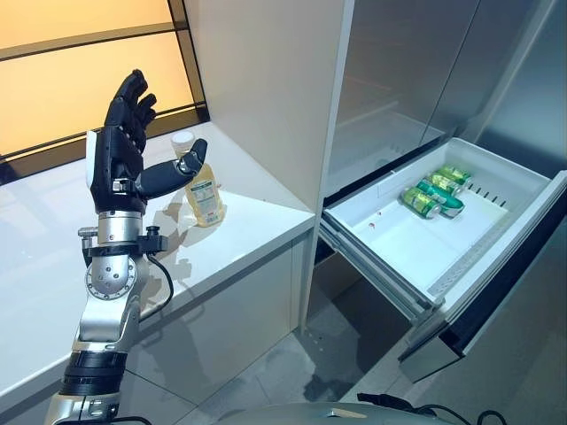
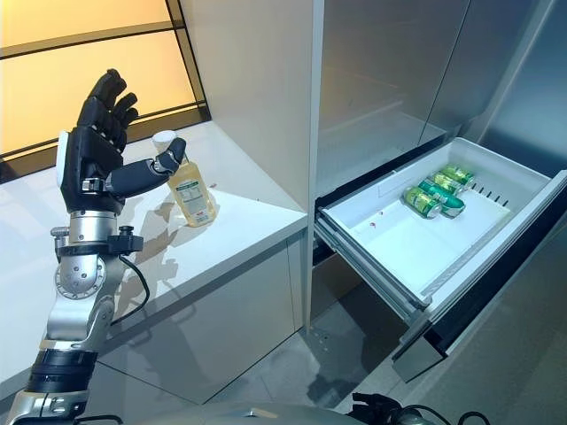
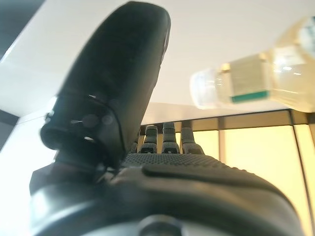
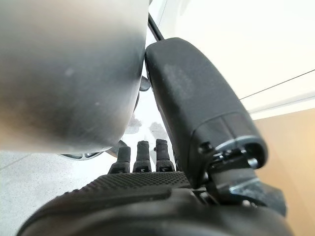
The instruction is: Put drinks into fridge and close the fridge
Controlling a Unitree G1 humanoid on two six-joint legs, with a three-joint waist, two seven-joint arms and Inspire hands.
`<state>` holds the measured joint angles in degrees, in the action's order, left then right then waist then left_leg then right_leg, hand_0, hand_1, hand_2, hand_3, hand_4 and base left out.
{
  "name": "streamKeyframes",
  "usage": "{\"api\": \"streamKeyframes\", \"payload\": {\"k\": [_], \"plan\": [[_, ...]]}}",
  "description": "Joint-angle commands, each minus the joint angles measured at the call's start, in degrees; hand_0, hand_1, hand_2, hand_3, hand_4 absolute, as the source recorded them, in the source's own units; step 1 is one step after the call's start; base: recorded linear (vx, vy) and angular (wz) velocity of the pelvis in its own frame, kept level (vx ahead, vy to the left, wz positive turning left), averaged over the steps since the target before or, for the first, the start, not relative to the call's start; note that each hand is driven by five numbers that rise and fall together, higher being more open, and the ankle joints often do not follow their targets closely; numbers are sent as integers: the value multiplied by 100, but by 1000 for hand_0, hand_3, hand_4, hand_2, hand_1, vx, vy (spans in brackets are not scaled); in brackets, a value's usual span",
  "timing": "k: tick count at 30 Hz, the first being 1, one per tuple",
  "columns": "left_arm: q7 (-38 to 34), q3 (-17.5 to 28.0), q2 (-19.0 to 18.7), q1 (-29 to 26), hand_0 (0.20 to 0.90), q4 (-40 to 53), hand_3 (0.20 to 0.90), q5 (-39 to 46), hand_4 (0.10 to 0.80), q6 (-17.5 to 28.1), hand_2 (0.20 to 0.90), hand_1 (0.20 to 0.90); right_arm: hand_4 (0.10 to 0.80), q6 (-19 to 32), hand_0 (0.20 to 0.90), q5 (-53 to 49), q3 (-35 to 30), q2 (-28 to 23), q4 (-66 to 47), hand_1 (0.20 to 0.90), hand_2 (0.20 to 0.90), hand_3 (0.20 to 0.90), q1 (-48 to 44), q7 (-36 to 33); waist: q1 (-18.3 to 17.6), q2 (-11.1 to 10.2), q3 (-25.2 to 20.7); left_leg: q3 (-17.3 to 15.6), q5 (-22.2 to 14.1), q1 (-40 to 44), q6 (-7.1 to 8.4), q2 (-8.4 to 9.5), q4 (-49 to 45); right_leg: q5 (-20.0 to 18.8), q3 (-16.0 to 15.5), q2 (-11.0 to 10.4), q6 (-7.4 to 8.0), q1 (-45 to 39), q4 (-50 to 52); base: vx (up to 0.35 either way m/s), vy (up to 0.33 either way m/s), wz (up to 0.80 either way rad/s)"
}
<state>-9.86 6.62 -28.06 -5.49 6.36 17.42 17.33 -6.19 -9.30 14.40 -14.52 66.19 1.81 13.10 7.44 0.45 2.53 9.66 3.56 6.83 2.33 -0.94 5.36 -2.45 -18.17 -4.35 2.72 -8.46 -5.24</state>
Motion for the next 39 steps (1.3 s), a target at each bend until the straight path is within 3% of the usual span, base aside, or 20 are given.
{"api": "streamKeyframes", "payload": {"k": [1,21,39], "plan": [[-30,283,-294,-390,900,70,900,-52,800,300,900,900,800,102,900,248,232,101,125,900,900,900,-115,179,-77,-88,-90,-773,-349,76,-148,136,-36,410,430,88,-75,-161,270,0,0,0],[44,123,-263,-487,900,-689,900,11,800,-8,900,900,800,-153,900,499,194,-5,-130,900,900,900,-114,291,-262,-80,-97,-958,-399,175,-204,144,-36,400,630,88,-41,-164,301,8,11,-4],[-204,29,-164,-671,900,-1231,900,56,800,36,900,900,800,-242,900,579,205,1,-231,900,900,900,-95,305,-414,-89,-109,-1100,-444,235,-248,162,-36,381,789,85,-10,-147,323,5,7,-4]]}}
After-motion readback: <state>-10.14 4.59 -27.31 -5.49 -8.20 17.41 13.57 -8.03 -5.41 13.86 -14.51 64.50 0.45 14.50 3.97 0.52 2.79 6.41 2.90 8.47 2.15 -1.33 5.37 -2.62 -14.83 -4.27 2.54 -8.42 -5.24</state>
